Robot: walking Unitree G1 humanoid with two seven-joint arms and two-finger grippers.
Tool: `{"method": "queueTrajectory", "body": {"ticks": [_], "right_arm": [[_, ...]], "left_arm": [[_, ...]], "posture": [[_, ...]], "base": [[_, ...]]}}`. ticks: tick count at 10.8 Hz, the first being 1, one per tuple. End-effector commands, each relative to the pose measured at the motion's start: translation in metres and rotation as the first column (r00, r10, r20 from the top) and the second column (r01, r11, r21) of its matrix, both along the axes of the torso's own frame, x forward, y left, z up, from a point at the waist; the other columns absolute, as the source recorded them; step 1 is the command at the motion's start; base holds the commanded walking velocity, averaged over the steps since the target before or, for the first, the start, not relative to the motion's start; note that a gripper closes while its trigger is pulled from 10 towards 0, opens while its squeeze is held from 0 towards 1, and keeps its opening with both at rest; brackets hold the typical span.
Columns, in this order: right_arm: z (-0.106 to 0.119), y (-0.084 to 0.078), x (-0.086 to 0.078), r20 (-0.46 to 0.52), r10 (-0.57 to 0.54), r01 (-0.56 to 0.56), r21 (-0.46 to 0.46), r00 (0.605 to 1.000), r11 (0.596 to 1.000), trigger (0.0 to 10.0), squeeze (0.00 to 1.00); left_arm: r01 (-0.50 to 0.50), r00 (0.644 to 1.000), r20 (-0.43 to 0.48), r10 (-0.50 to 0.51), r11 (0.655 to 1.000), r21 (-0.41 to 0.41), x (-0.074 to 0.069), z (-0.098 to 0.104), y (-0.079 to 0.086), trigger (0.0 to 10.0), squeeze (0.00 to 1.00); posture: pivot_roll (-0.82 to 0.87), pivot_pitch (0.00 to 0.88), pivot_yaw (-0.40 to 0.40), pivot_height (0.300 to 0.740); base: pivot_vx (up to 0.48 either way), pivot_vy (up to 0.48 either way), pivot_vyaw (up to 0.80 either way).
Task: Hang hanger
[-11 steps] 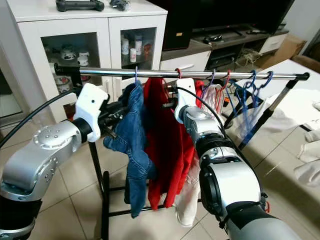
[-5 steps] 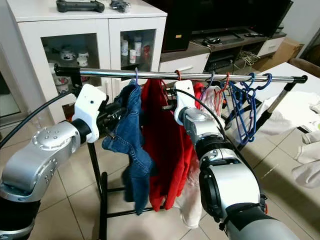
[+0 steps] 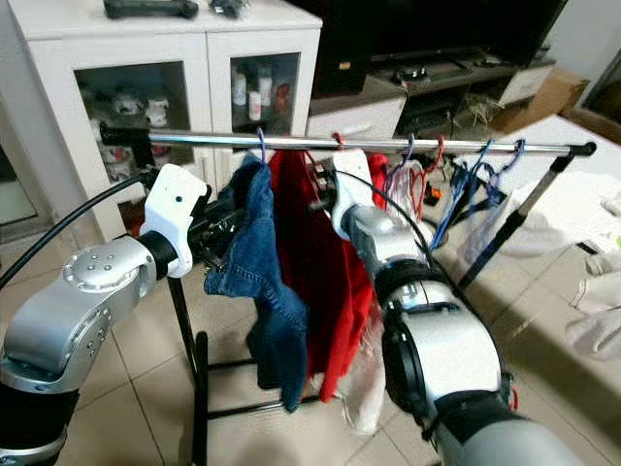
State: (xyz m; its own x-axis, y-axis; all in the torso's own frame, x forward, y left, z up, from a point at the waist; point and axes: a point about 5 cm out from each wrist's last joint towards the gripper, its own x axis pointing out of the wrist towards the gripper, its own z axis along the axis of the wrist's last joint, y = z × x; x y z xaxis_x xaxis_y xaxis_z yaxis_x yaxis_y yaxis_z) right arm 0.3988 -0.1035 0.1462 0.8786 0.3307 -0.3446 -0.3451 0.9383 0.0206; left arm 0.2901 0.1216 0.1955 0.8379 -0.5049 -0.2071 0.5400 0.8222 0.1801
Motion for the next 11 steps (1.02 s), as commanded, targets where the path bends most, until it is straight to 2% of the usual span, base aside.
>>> {"method": "queueTrajectory", "body": {"ticks": [1, 3, 4, 5, 6, 9, 11], "right_arm": [[-0.016, -0.002, -0.006, -0.087, -0.003, -0.001, -0.045, 0.996, 0.999, 10.0, 0.0], [-0.012, -0.005, -0.003, -0.1, -0.033, 0.025, -0.081, 0.994, 0.996, 10.0, 0.0], [-0.012, -0.007, -0.003, -0.107, -0.049, 0.041, -0.071, 0.993, 0.997, 10.0, 0.0], [-0.017, -0.008, -0.005, -0.129, -0.055, 0.044, -0.089, 0.99, 0.995, 10.0, 0.0], [-0.035, -0.008, -0.014, -0.21, -0.032, 0.002, -0.14, 0.977, 0.99, 10.0, 0.0], [-0.055, -0.007, -0.026, -0.269, -0.016, -0.023, -0.14, 0.963, 0.99, 10.0, 0.0], [-0.058, -0.009, -0.026, -0.247, -0.028, -0.002, -0.12, 0.969, 0.993, 10.0, 0.0]], "left_arm": [[0.023, 1.0, 0.004, -0.023, 1.0, 0.006, -0.004, 0.001, -0.005, 10.0, 0.0], [0.018, 1.0, -0.006, -0.018, 1.0, 0.015, -0.009, 0.002, 0.0, 10.0, 0.0], [0.016, 1.0, -0.011, -0.016, 1.0, 0.018, -0.012, 0.002, 0.001, 10.0, 0.0], [0.016, 1.0, -0.025, -0.016, 1.0, 0.022, -0.015, 0.0, 0.003, 10.0, 0.0], [0.024, 0.999, -0.046, -0.022, 0.999, 0.03, -0.019, -0.003, 0.003, 10.0, 0.0], [0.045, 0.998, -0.049, -0.043, 0.999, 0.029, -0.024, -0.002, -0.001, 10.0, 0.0], [0.06, 0.998, -0.025, -0.06, 0.998, 0.023, -0.022, 0.002, -0.003, 10.0, 0.0]], "posture": [[0.18, 0.041, -0.133, 0.74], [0.18, 0.1, -0.154, 0.74], [0.18, 0.126, -0.16, 0.74], [0.17, 0.147, -0.163, 0.74], [0.17, 0.163, -0.165, 0.74], [0.17, 0.156, -0.161, 0.74], [0.17, 0.144, -0.153, 0.74]], "base": [[0.0, 0.0, 0.0], [0.0, 0.0, 0.0], [0.0, 0.0, 0.0], [0.0, 0.0, 0.0], [0.0, 0.0, 0.0], [0.0, 0.0, 0.0], [0.0, 0.0, 0.0]]}}
